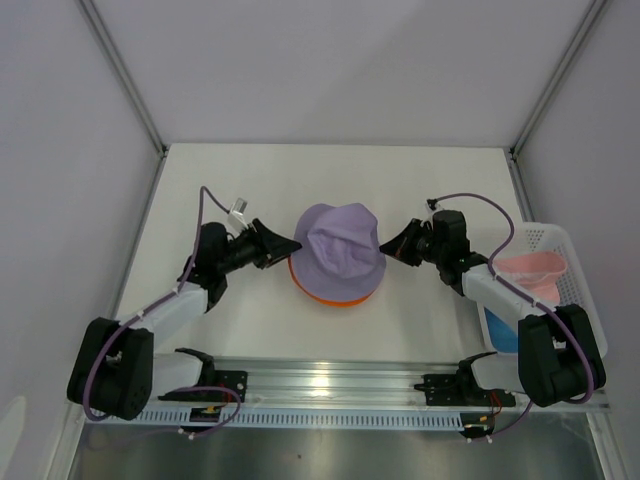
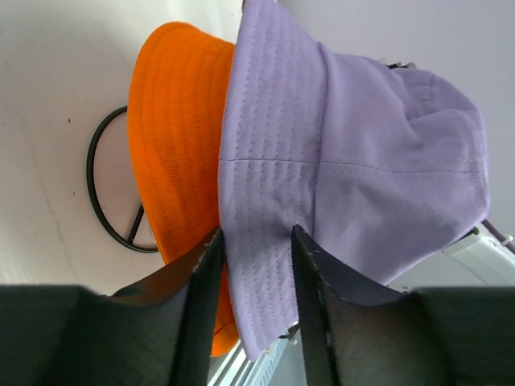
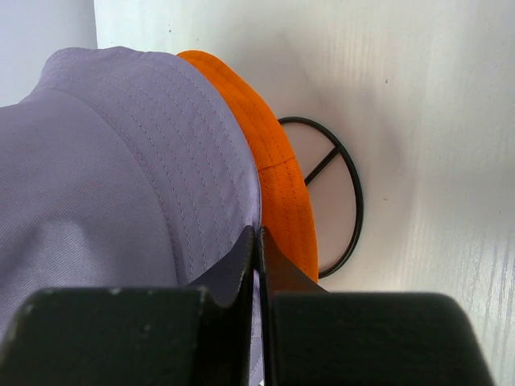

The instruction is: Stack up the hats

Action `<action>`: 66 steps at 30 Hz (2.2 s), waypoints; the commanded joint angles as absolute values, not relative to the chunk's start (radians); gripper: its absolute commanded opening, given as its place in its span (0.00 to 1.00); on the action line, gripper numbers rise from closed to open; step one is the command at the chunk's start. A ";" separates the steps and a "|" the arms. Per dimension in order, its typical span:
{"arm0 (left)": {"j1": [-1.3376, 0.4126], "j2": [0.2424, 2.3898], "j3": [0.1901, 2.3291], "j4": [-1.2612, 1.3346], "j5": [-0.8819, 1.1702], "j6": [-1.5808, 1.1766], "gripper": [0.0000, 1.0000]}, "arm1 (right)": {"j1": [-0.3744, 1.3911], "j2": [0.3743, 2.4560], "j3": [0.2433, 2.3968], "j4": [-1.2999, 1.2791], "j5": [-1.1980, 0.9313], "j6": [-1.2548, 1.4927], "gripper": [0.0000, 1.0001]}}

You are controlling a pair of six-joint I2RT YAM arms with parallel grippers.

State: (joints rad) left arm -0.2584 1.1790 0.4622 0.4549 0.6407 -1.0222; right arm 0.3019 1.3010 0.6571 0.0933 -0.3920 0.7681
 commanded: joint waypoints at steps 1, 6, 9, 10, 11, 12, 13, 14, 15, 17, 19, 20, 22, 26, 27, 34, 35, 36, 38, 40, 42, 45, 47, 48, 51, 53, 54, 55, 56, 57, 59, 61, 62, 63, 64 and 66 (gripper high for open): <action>-0.284 1.209 0.485 0.546 0.657 -1.051 0.41 | 0.307 1.287 0.692 0.095 -0.374 0.758 0.00; -0.290 1.262 0.453 0.660 0.652 -1.117 0.03 | 0.307 1.287 0.693 0.089 -0.371 0.758 0.00; -0.291 1.252 0.440 0.622 0.605 -1.117 0.01 | 0.307 1.279 0.695 0.074 -0.357 0.752 0.00; -0.291 1.229 0.430 0.598 0.585 -1.108 0.01 | 0.307 1.276 0.696 0.066 -0.353 0.749 0.00; -0.291 1.215 0.431 0.560 0.559 -1.097 0.01 | 0.307 1.272 0.696 0.058 -0.338 0.746 0.00; -0.291 1.201 0.434 0.454 0.533 -1.086 0.01 | 0.307 1.270 0.696 0.039 -0.327 0.741 0.00; -0.291 1.174 0.440 0.408 0.479 -1.059 0.01 | 0.307 1.269 0.696 0.032 -0.319 0.739 0.00; -0.291 1.161 0.439 0.364 0.453 -1.048 0.01 | 0.305 1.269 0.693 0.029 -0.318 0.736 0.00; -0.291 1.149 0.440 0.292 0.433 -1.039 0.01 | 0.305 1.267 0.690 0.026 -0.318 0.735 0.00; -0.291 1.137 0.445 0.214 0.379 -1.020 0.01 | 0.304 1.270 0.681 0.029 -0.322 0.736 0.00; -0.291 1.155 0.475 0.095 0.342 -1.008 0.01 | 0.305 1.276 0.678 0.038 -0.325 0.738 0.00; -0.291 1.187 0.480 0.071 0.339 -1.008 0.01 | 0.305 1.281 0.675 0.041 -0.325 0.738 0.00; -0.301 1.228 0.477 0.057 0.334 -1.008 0.01 | 0.307 1.293 0.672 0.049 -0.328 0.741 0.00; -0.350 1.246 0.476 0.055 0.290 -0.994 0.01 | 0.313 1.307 0.663 0.052 -0.318 0.735 0.00; -0.359 1.249 0.472 0.061 0.291 -0.994 0.01 | 0.314 1.308 0.658 0.052 -0.316 0.735 0.00; -0.360 1.174 0.486 0.052 0.302 -0.948 0.01 | 0.316 1.290 0.667 0.012 -0.310 0.706 0.00; -0.360 1.155 0.491 0.022 0.304 -0.940 0.02 | 0.316 1.272 0.679 0.003 -0.304 0.695 0.01; -0.360 1.135 0.514 0.008 0.305 -0.916 0.04 | 0.313 1.261 0.695 -0.055 -0.299 0.668 0.11; -0.360 1.065 0.532 -0.078 0.302 -0.890 0.20 | 0.310 1.226 0.762 -0.134 -0.296 0.632 0.37; -0.360 0.984 0.587 -0.132 0.292 -0.836 0.54 | 0.295 1.207 0.874 -0.205 -0.299 0.563 0.54; -0.360 0.931 0.676 -0.250 0.266 -0.777 0.75 | 0.270 1.189 0.969 -0.325 -0.302 0.485 0.66; -0.359 0.876 0.861 -0.470 0.154 -0.700 0.99 | 0.214 1.177 1.155 -0.484 -0.240 0.410 0.86; -0.359 0.877 0.941 -0.629 0.052 -0.661 0.99 | 0.164 1.177 1.247 -0.610 -0.178 0.355 0.99; -0.359 0.880 1.042 -0.674 0.023 -0.625 1.00 | 0.134 1.178 1.334 -0.648 -0.160 0.335 1.00; -0.359 0.852 1.119 -0.762 -0.060 -0.578 0.99 | 0.009 1.177 1.463 -0.805 -0.042 0.290 1.00; -0.357 0.822 1.126 -0.758 -0.060 -0.569 1.00 | -0.131 1.166 1.497 -0.914 0.069 0.320 1.00; -0.359 0.809 1.121 -0.753 -0.052 -0.562 0.99 | -0.177 1.154 1.502 -0.940 0.077 0.330 1.00; -0.359 0.778 1.120 -0.747 -0.049 -0.557 1.00 | -0.220 1.117 1.497 -0.962 0.096 0.340 1.00; -0.359 0.766 1.115 -0.738 -0.046 -0.549 1.00 | -0.269 1.092 1.490 -1.003 0.132 0.375 1.00; -0.359 0.756 1.115 -0.733 -0.045 -0.540 0.99 | -0.271 1.069 1.485 -1.021 0.182 0.391 1.00; -0.359 0.735 1.111 -0.700 -0.020 -0.493 1.00 | -0.272 1.016 1.476 -1.087 0.338 0.445 1.00; -0.359 0.735 1.111 -0.678 0.030 -0.466 1.00 | -0.275 0.974 1.451 -1.117 0.425 0.506 1.00; -0.359 0.739 1.112 -0.675 0.041 -0.448 1.00 | -0.279 0.962 1.439 -1.129 0.437 0.540 1.00; -0.359 0.744 1.117 -0.675 0.052 -0.442 0.99 | -0.284 0.950 1.427 -1.141 0.457 0.560 1.00; -0.359 0.753 1.120 -0.684 0.055 -0.437 1.00 | -0.288 0.934 1.411 -1.152 0.450 0.571 1.00; -0.359 0.759 1.127 -0.696 0.055 -0.428 1.00 | -0.302 0.888 1.349 -1.151 0.414 0.587 1.00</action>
State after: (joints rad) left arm -0.3576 0.7441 1.1072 -0.6952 0.0219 -0.4866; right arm -0.2871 0.9199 1.4021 -1.0752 0.3489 0.5049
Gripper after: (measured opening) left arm 0.995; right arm 0.993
